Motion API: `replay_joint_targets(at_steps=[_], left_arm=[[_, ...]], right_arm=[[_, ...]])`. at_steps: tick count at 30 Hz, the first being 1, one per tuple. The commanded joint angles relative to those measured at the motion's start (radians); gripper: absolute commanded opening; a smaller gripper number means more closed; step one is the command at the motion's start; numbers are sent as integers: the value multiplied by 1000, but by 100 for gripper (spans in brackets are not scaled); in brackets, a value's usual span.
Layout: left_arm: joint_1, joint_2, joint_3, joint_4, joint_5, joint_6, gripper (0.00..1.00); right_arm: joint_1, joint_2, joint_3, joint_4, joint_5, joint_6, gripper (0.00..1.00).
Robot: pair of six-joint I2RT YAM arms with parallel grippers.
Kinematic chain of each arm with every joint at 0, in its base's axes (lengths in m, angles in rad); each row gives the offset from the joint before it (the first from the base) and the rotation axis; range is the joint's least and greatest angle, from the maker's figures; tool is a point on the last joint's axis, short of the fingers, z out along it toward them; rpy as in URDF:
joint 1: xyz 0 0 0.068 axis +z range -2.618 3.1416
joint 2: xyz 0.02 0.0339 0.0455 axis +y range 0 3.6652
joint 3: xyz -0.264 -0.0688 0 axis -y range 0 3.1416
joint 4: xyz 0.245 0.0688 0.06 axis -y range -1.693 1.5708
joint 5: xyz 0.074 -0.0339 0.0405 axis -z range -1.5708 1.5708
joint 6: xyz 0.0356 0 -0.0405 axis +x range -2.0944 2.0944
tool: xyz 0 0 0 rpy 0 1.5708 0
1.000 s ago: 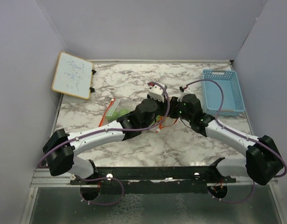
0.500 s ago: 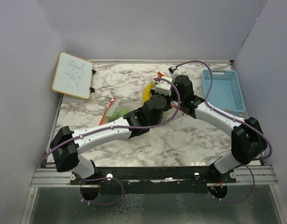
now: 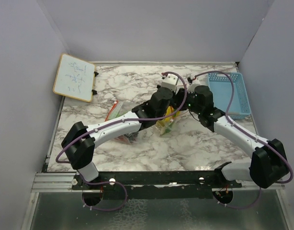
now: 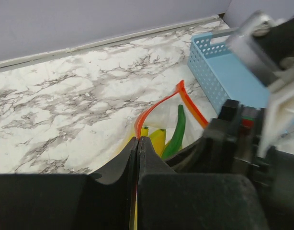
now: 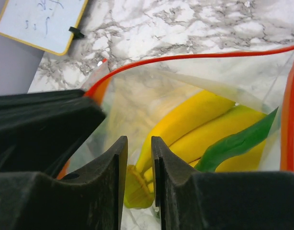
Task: Open the zip-top bag and remove the fake food
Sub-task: Open the zipper of the food storage bag at the center of the board.
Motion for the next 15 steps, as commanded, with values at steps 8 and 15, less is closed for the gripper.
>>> replay_joint_targets(at_steps=[8,15], left_arm=[[73,-137,-110,-25,36,-87,0],[73,-393,-227,-146,-27,-112,0]], right_arm=[[220,41,27,60,18,20,29],[423,215,190,107,46,43,30]])
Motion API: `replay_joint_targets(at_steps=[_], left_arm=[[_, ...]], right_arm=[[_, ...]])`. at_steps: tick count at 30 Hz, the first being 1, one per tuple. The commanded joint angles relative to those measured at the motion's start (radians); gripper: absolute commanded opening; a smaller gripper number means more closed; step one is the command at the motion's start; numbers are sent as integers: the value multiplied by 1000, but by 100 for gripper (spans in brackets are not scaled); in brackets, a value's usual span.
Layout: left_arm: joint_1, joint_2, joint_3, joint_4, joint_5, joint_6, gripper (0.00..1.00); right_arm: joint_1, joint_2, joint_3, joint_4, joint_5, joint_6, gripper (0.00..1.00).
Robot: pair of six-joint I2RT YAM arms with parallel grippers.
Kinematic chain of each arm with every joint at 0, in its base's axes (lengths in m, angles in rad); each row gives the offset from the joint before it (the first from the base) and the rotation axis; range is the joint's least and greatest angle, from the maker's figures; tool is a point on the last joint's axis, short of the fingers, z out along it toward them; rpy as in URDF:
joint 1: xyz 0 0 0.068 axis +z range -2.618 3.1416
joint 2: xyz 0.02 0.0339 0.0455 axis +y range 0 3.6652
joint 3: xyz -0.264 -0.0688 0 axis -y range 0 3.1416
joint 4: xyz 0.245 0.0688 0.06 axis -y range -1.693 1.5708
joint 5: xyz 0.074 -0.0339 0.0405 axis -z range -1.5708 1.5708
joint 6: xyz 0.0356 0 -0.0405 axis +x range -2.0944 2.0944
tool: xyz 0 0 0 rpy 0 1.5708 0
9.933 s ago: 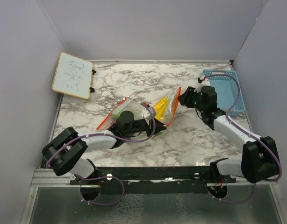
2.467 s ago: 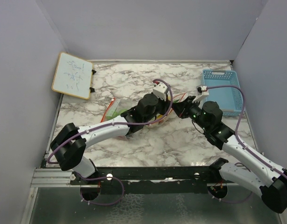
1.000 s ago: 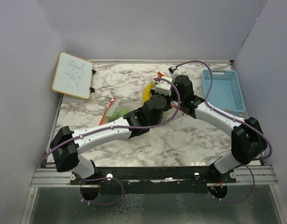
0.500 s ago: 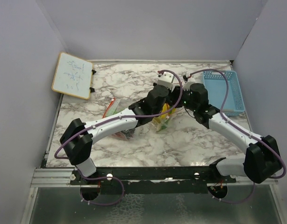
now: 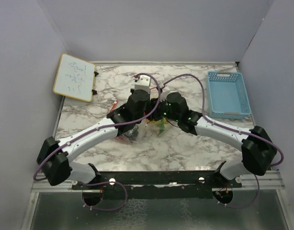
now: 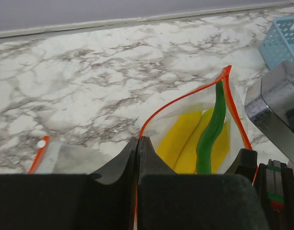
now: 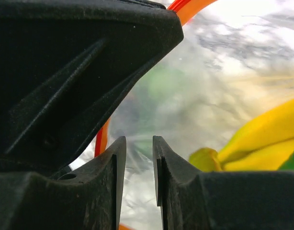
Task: Open the zip-top bag and remove the fake food
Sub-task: Open the zipper of the food storage bag at the center of the board, then pick up the fake vegetable from the zipper food storage bag.
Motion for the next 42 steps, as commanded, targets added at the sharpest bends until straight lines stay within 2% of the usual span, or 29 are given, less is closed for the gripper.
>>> replay_joint_targets(at_steps=[1,6,12,21,27,29,31,33,35,39,42], left_arm=[[-29,-189,-31,-20,-16,-52,0],[-26,-249,-29,-78,-64,-28,0],[-26,-214,-14,-44,-35,-13,0],[-29,-4,6,60,83,-62,0],[-69,110,78,92,141,-75,0],[-80,137,101,94,150,-73,0],[-85,161,116,101,162,-74,0],[-90,180,125,104,171,-76,0],[-95,197,132,105,175,-78,0],[-101,210,129,110,180,-82,0],[-101,211,119,112,178,-83,0]], right_arm=[[140,131,139,72,16,17,30],[173,209,220,101,5,40,30],[171,163,219,22,125,7,30],[86,28,27,-110,337,0,30],[-16,-114,-111,-150,333,2,30],[-33,-149,-138,-153,328,2,36],[-43,-172,-161,-146,319,13,54],[-51,-181,-177,-125,286,21,69],[-54,-184,-188,-97,246,30,76],[-56,-190,-194,-75,211,50,78],[-56,-229,-182,-121,250,45,71]])
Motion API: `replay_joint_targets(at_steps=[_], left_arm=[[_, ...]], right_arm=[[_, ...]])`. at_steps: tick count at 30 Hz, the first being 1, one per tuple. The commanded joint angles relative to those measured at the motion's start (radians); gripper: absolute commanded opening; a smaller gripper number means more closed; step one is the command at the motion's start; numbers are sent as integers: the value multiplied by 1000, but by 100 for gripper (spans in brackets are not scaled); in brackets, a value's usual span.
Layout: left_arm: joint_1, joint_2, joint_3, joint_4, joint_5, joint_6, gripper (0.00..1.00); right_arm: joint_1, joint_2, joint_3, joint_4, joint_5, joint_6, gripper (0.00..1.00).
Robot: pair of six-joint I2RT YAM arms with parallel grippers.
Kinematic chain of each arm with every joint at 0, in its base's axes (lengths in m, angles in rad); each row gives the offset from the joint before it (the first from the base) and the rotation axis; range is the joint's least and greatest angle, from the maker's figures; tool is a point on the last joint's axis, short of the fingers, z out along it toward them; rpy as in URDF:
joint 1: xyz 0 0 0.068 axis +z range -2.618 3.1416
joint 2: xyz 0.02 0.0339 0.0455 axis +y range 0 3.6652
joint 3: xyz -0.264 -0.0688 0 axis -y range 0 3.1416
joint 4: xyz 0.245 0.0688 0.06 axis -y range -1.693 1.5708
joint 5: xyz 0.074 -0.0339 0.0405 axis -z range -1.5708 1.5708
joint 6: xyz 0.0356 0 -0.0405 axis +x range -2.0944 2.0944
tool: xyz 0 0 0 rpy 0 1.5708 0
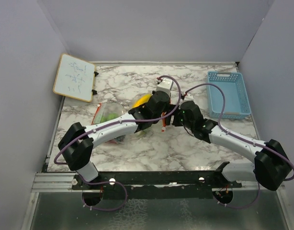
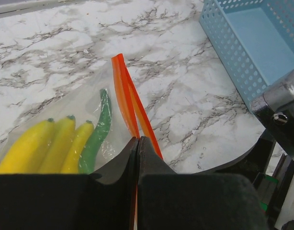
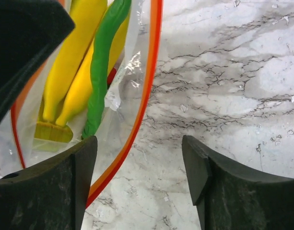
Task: Open the zip-top bag and remove the fake food
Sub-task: Pick up the fake vegetable from the zipper food storage bag.
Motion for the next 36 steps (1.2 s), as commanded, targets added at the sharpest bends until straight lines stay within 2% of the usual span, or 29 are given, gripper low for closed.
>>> replay_joint_targets(at_steps=[1,3,6,7,13,18,23,30,36], left_arm=[[-31,17,10,74,70,-34,0],[-29,13,-4,83,65,-35,0],[-28,7,-17,102,69,-40,0],[-27,6,-18,105,75,-40,0],[-28,-1,-17,112,92,-43,0],[-28,-14,-35,109,84,-46,0],[-28,-18,-48,146,112,-65,0],[-31,-21,-55,152,113,-87,0],[-31,-36,-71,158,97,-87,0]], right_arm=[[20,-72,27,22,-26,-11,67],[20,-105,42,-23,28,-34,52],[20,-130,49,-32,53,-70,10],[20,-128,52,-20,43,-82,3],[20,-44,78,21,-27,-90,2],[18,-14,87,28,-18,-84,2],[-7,8,30,169,-105,-37,2],[-50,93,-73,456,-272,123,2],[-57,110,-171,680,-303,204,2]])
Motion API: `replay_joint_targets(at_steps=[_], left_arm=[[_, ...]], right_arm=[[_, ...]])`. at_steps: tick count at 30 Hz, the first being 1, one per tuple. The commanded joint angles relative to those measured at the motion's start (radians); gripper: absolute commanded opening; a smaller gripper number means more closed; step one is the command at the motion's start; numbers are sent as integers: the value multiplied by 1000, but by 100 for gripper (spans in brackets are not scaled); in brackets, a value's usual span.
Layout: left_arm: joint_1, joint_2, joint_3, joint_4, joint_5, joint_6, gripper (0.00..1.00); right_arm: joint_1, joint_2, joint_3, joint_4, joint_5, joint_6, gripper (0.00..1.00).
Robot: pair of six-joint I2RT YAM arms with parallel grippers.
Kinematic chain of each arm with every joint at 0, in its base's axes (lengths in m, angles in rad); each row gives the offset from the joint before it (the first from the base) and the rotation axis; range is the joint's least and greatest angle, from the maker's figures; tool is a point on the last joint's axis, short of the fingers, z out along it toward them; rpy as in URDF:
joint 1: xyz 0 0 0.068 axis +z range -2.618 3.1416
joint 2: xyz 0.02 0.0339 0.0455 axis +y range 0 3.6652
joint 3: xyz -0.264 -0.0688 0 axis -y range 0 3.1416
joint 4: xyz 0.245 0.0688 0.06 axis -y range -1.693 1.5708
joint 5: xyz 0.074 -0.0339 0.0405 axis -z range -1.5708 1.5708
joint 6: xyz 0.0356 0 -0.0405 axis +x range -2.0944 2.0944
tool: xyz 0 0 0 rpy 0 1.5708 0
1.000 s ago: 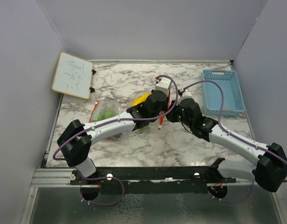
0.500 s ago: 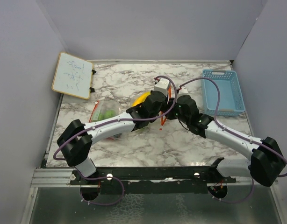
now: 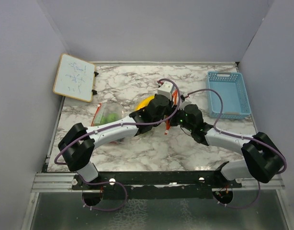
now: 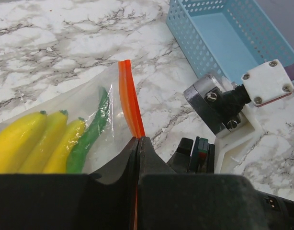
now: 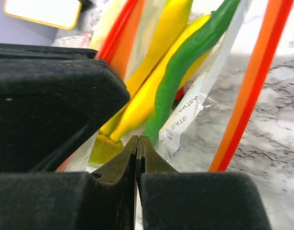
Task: Open the zip-top bag and remove the fake food
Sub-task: Pick up the fake vegetable from the zipper food storage bag.
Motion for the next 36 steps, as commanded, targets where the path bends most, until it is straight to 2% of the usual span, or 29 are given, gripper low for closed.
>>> replay_joint_targets(at_steps=[1,3,6,13,23,25,27,30,32,34,36], left_arm=[[-10,-36,-16,44,26,-19,0],[-10,-34,-13,43,26,-20,0],[-10,-35,-11,46,31,-22,0],[-10,-50,-16,44,26,-20,0],[-10,-45,-16,48,33,-18,0],[-10,-41,-14,47,39,-19,0],[-10,-36,-12,45,43,-22,0],[-10,-29,-18,47,44,-28,0],[-10,-27,-23,46,40,-31,0],[-10,-25,-26,48,36,-32,0],[-10,-21,-26,48,35,-31,0]], right_arm=[[-3,16,-50,284,-75,91,2],[-3,28,-54,297,-59,95,4],[-8,53,-49,284,-41,91,11],[-17,80,-4,118,-15,92,52],[-18,27,-26,31,64,67,94],[-18,22,-26,23,73,63,99],[-18,22,-20,25,71,58,96],[-18,14,-14,33,75,64,84],[-19,0,-15,34,89,66,74],[-18,-15,-20,36,113,68,57],[-19,-25,-22,41,125,54,52]])
